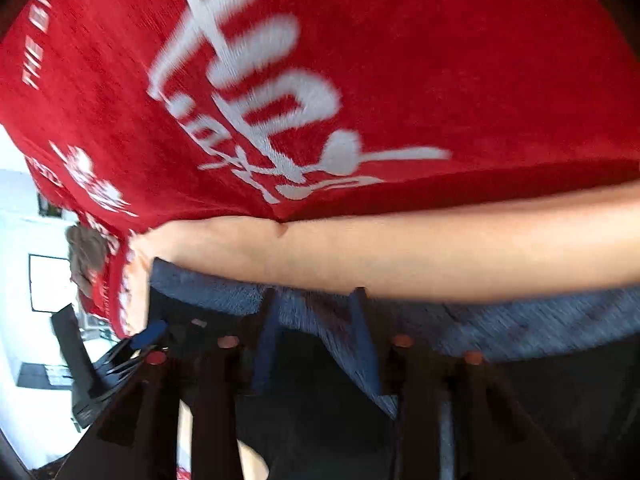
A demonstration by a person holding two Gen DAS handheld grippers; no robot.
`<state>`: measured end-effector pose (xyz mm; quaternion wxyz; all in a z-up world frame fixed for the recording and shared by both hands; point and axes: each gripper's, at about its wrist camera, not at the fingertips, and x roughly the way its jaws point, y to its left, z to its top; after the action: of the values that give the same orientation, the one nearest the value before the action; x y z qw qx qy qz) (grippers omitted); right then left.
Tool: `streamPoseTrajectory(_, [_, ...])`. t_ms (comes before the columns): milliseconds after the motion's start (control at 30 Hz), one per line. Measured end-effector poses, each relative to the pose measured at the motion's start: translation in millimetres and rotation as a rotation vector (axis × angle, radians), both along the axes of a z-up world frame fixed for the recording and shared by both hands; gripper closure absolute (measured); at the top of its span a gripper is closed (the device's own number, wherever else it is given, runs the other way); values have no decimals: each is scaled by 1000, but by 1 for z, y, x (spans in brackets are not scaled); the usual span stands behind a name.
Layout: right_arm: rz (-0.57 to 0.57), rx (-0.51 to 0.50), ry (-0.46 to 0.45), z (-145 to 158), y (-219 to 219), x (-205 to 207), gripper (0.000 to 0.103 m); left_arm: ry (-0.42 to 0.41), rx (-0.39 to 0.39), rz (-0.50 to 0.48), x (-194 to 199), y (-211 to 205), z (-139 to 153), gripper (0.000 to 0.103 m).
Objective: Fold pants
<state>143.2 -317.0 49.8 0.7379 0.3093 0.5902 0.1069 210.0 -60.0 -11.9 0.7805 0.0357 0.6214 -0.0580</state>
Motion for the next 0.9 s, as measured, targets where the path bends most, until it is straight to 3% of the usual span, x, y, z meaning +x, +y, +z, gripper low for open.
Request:
streamPoseTrajectory(333, [-115,76,90,19,-58,-152,52,128,-85,-143,-98,-102,14,35])
streamPoseTrajectory(633, [-390,-2,137,29,-98,-282,52,235,-252,-371,-152,-181,16,35])
streamPoseTrajectory(900, [-635,-113,186,30,-138,-400,52,310,-378,-456,-186,-246,7,35])
